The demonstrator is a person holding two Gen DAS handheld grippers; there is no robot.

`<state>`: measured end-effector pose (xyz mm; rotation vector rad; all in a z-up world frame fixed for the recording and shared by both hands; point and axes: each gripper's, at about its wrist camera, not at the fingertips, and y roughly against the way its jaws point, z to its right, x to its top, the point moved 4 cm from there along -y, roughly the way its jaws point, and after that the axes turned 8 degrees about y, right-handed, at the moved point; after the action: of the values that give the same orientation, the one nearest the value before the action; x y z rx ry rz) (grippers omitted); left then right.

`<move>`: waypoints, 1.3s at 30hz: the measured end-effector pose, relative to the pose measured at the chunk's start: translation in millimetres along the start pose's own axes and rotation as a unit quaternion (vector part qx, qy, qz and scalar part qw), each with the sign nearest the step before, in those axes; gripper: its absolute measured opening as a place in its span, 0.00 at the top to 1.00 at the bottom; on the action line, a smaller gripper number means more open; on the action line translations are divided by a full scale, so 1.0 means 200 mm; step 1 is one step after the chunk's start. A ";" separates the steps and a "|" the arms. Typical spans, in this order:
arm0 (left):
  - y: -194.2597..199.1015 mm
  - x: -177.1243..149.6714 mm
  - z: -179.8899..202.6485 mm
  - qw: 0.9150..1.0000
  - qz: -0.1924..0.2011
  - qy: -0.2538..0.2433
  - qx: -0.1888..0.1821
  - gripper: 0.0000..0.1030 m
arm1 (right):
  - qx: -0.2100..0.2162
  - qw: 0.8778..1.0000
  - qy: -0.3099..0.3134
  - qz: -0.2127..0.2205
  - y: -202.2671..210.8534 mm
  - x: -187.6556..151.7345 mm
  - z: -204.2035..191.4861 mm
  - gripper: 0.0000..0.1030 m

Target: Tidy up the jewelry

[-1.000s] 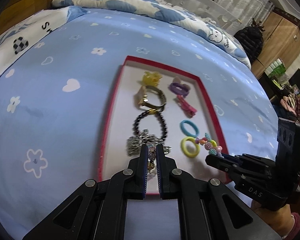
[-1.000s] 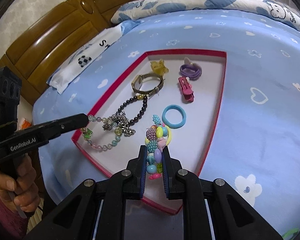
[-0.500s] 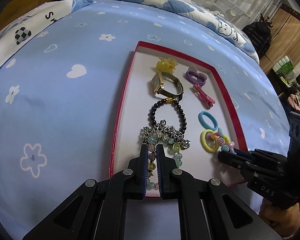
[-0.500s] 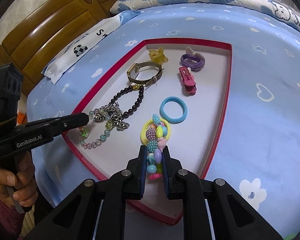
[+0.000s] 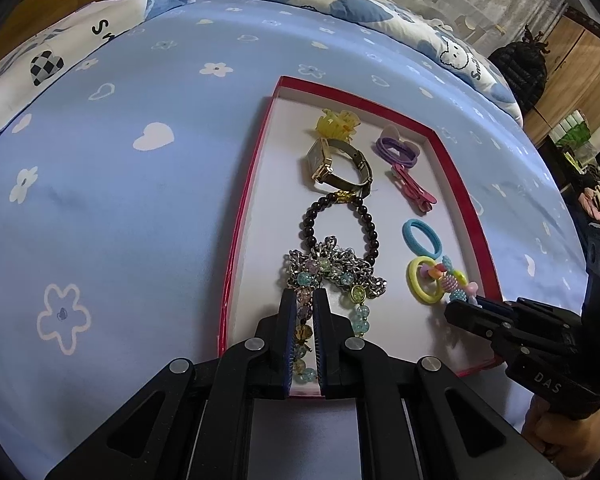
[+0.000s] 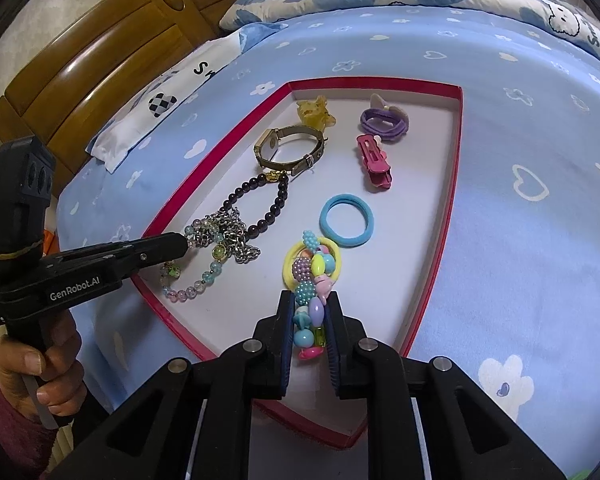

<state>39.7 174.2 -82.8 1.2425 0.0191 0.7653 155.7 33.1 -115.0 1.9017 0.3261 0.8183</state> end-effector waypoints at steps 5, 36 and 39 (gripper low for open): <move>-0.01 0.00 0.00 1.000 -0.002 0.002 0.000 0.91 | 0.001 1.000 0.001 -0.001 0.01 0.00 0.00 0.83; 0.25 -0.04 0.02 0.998 0.057 0.013 -0.024 0.23 | -0.006 0.986 -0.067 0.151 0.41 0.03 0.10 0.47; 0.30 -0.07 0.02 0.997 0.065 0.017 -0.030 0.23 | -0.004 0.982 -0.084 0.170 0.46 -0.02 0.13 0.39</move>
<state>0.6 170.5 -36.0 1.1824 -0.0569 0.8938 159.9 -30.2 -42.8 2.0337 -0.1107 0.8702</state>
